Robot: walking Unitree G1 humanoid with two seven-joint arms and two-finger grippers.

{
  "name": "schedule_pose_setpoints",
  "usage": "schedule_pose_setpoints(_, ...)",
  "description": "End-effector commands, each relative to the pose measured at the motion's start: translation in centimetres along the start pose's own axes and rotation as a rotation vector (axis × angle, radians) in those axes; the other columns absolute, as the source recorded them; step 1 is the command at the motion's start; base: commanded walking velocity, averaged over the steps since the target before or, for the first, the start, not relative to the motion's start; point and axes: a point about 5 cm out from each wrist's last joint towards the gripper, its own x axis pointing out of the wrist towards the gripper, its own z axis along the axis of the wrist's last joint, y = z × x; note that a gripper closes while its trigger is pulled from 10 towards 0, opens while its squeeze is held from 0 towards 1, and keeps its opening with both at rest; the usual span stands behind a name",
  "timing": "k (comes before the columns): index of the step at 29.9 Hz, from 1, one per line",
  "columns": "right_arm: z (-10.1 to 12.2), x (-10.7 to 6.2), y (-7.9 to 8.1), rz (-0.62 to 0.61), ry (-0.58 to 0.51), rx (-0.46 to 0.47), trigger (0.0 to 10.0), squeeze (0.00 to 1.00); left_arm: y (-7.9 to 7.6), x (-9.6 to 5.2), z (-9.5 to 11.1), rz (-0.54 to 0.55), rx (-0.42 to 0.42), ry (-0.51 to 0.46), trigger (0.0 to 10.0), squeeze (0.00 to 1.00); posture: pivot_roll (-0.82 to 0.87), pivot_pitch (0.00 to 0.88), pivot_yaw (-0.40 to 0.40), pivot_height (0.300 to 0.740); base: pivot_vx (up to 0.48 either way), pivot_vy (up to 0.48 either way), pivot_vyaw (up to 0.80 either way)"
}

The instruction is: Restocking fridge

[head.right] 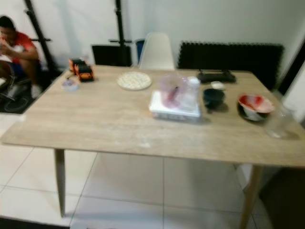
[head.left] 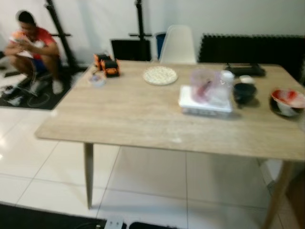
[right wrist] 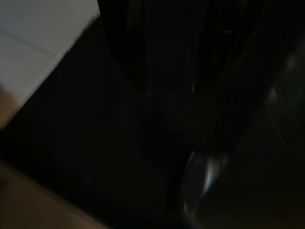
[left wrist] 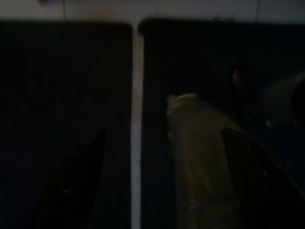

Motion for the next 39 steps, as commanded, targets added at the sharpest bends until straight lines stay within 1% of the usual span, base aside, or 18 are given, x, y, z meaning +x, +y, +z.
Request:
schedule_pose_setpoints(1,-1.15,0.00,0.42,0.010,0.033,0.021,10.0,0.00,-0.40,-0.17,-1.53,-0.012,-0.005,0.057,10.0,0.00,-0.08,0.000,-0.009,0.740,0.000,0.000,0.00)
schedule_pose_setpoints(11,-0.64,0.03,0.28,0.009,0.031,0.011,10.0,0.00,-0.57,-0.17,-1.56,-0.029,-0.008,0.056,10.0,0.00,-0.09,0.000,-0.016,0.740,0.000,0.000,0.00)
schedule_pose_setpoints(14,-0.64,0.01,0.21,0.008,0.032,0.009,10.0,0.00,-0.67,-0.16,-1.54,-0.046,0.008,0.058,10.0,0.00,-0.09,0.000,-0.016,0.740,0.000,-0.461,0.00)
schedule_pose_setpoints(16,-1.02,-0.02,0.26,0.009,0.037,0.009,10.0,0.00,-0.78,-0.16,-1.55,-0.060,0.007,0.061,10.0,0.00,-0.09,0.000,-0.017,0.740,0.000,-0.480,0.00)
schedule_pose_setpoints(20,-1.37,-0.04,0.38,0.011,0.041,0.009,10.0,0.00,-0.82,-0.16,-1.54,-0.060,-0.015,0.057,10.0,0.00,-0.09,0.000,-0.018,0.740,0.000,-0.480,0.00)
schedule_pose_setpoints(21,-1.44,-0.04,0.44,0.013,0.041,0.010,10.0,0.00,-0.85,-0.16,-1.52,-0.056,-0.039,0.050,10.0,0.00,-0.09,0.000,-0.018,0.740,0.000,0.000,0.00)
schedule_pose_setpoints(23,-1.46,-0.03,0.51,0.015,0.041,0.011,10.0,0.00,-0.86,-0.15,-1.49,-0.056,-0.043,0.046,10.0,0.00,-0.09,0.000,-0.018,0.740,0.000,0.000,0.00)
schedule_pose_setpoints(25,-1.47,-0.01,0.56,0.016,0.041,0.012,10.0,0.00,-0.85,-0.15,-1.46,-0.057,-0.038,0.044,10.0,0.00,-0.09,0.000,-0.018,0.740,0.000,0.000,0.00)
schedule_pose_setpoints(27,-1.35,0.02,0.65,0.020,0.039,0.014,10.0,0.00,-0.74,-0.14,-1.40,-0.041,-0.017,0.044,10.0,0.00,-0.08,0.000,-0.015,0.740,0.000,0.000,0.00)
schedule_pose_setpoints(36,-0.90,0.13,0.84,0.025,0.032,0.012,10.0,0.00,-0.53,-0.15,-1.30,-0.023,0.004,0.036,10.0,0.00,-0.08,0.000,-0.011,0.740,0.000,0.000,0.00)
schedule_pose_setpoints(39,-0.70,0.17,0.88,0.018,0.025,0.014,10.0,0.00,-0.34,-0.16,-1.28,-0.012,0.026,0.036,10.0,0.00,-0.08,0.000,-0.004,0.740,0.000,0.000,0.00)
